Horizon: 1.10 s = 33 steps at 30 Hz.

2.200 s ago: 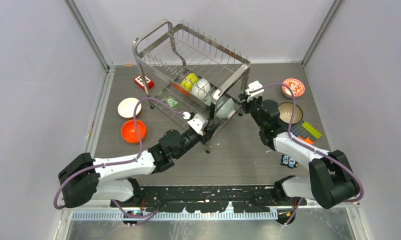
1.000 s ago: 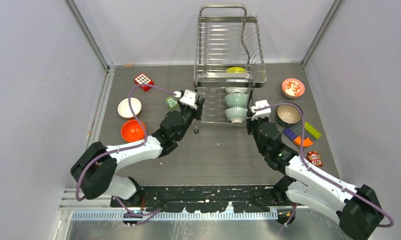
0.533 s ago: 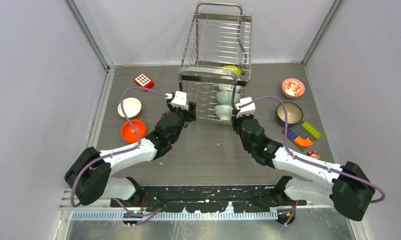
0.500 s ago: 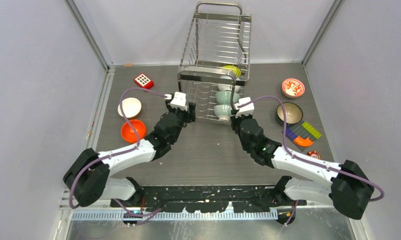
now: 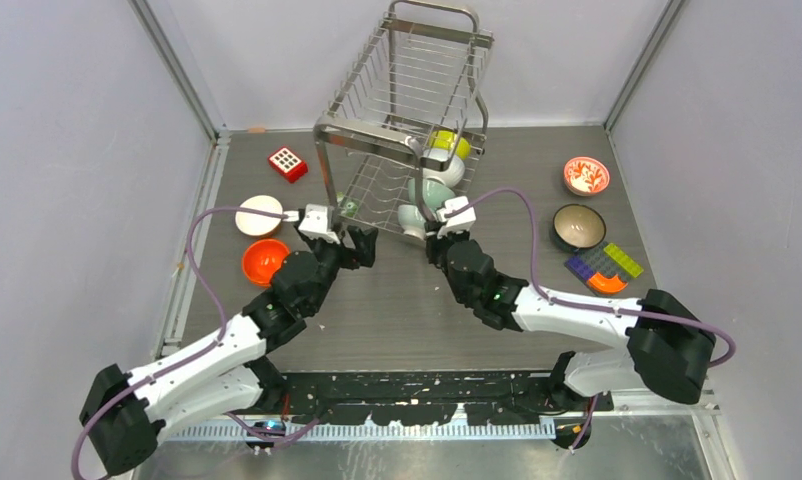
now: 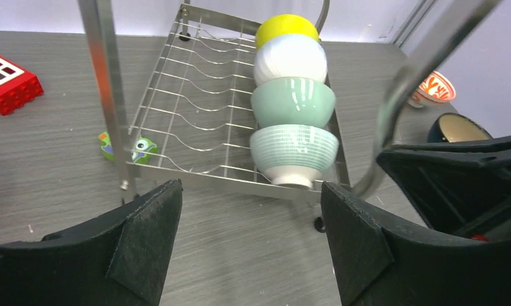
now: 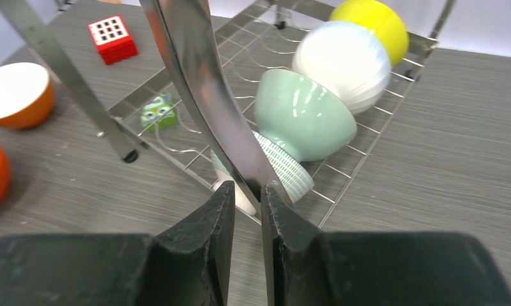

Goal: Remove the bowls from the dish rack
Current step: Adjust the dish rack at the center of the board.

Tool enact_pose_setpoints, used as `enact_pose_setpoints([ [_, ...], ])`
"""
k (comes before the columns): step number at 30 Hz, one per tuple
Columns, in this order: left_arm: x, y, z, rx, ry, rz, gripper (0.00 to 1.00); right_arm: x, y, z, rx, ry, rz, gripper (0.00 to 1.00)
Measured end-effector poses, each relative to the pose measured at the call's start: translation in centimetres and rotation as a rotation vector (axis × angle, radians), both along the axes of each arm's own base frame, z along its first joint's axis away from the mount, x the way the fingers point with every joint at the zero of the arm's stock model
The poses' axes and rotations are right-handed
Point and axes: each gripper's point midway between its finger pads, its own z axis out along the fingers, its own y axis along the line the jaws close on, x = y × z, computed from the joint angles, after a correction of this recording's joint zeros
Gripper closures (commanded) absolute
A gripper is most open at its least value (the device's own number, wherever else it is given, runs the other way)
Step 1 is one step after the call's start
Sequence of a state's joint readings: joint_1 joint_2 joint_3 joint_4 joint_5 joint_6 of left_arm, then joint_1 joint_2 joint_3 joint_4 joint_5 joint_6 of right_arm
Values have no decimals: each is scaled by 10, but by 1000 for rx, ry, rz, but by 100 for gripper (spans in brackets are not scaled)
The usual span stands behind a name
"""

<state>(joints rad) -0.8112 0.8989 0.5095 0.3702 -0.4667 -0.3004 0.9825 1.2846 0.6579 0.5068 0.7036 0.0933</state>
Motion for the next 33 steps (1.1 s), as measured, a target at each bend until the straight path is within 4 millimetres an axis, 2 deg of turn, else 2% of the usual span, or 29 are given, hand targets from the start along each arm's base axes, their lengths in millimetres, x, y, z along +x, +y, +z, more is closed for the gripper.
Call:
enact_pose_setpoints([
  [7, -26, 6, 7, -53, 34, -37, 18, -14, 36, -1, 69, 30, 119, 46],
  [10, -37, 5, 8, -72, 43, -64, 18, -21, 41, -2, 67, 46, 159, 37],
  [12, -46, 0, 9, -75, 46, -93, 17, -27, 38, 3, 65, 49, 179, 32],
  [14, -53, -7, 10, -77, 46, -124, 17, -35, 26, 16, 74, 36, 190, 30],
  [18, -62, -26, 10, -73, 38, -187, 17, -53, -6, 60, 121, -36, 194, 27],
  [21, -61, -45, 10, -61, 14, -227, 17, -62, -35, 88, 151, -89, 164, 26],
  [23, -57, -60, 6, -34, -5, -255, 17, -63, -51, 95, 155, -104, 134, 26],
  [28, -41, -92, -2, 45, -60, -288, 19, -51, -91, 91, 141, -88, 4, 26],
  [33, -19, -120, 16, 35, -133, -287, 21, -27, -123, 74, 156, -40, -125, 27],
])
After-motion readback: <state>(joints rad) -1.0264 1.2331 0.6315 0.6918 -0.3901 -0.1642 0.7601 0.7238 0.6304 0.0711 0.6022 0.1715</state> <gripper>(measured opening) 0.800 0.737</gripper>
